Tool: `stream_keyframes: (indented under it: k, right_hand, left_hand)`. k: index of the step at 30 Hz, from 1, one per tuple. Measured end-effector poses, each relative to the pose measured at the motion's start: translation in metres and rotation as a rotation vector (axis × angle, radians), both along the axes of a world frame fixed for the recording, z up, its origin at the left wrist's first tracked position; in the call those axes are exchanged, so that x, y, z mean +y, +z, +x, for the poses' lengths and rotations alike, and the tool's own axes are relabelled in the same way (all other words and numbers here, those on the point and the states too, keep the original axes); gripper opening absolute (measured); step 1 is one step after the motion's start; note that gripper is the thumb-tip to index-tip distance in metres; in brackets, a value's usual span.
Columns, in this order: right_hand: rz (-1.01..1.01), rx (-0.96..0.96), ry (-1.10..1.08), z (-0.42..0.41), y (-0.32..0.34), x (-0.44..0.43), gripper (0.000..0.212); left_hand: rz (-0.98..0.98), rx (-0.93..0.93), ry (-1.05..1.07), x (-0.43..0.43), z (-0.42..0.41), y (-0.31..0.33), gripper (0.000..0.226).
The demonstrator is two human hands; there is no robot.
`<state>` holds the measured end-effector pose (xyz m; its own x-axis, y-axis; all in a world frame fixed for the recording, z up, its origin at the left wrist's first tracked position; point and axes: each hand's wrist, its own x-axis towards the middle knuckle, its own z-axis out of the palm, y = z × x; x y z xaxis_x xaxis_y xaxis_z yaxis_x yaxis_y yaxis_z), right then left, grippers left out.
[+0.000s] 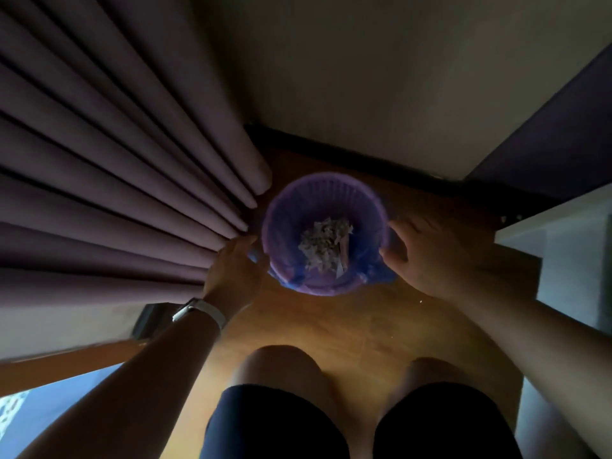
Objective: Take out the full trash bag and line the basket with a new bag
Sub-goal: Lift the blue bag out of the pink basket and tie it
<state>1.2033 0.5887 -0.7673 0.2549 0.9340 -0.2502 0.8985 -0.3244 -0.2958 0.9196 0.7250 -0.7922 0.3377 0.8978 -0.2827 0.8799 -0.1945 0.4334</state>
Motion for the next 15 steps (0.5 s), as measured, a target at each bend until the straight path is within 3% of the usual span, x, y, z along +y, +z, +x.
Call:
stream_keyframes:
  k: [7, 11, 15]
  right_hand:
    - [0.051, 0.219, -0.249, -0.005, -0.092, 0.017, 0.060]
    - [0.106, 0.350, -0.295, -0.005, -0.110, 0.018, 0.064]
    - [0.087, 0.369, -0.376, -0.007, -0.124, 0.020, 0.060]
  left_hand:
    - [-0.142, -0.220, 0.177, -0.007, -0.006, -0.074, 0.010]
    - [-0.251, -0.380, 0.368, -0.008, 0.001, -0.085, 0.020]
    - [-0.579, -0.586, 0.504, -0.008, -0.003, -0.100, 0.026]
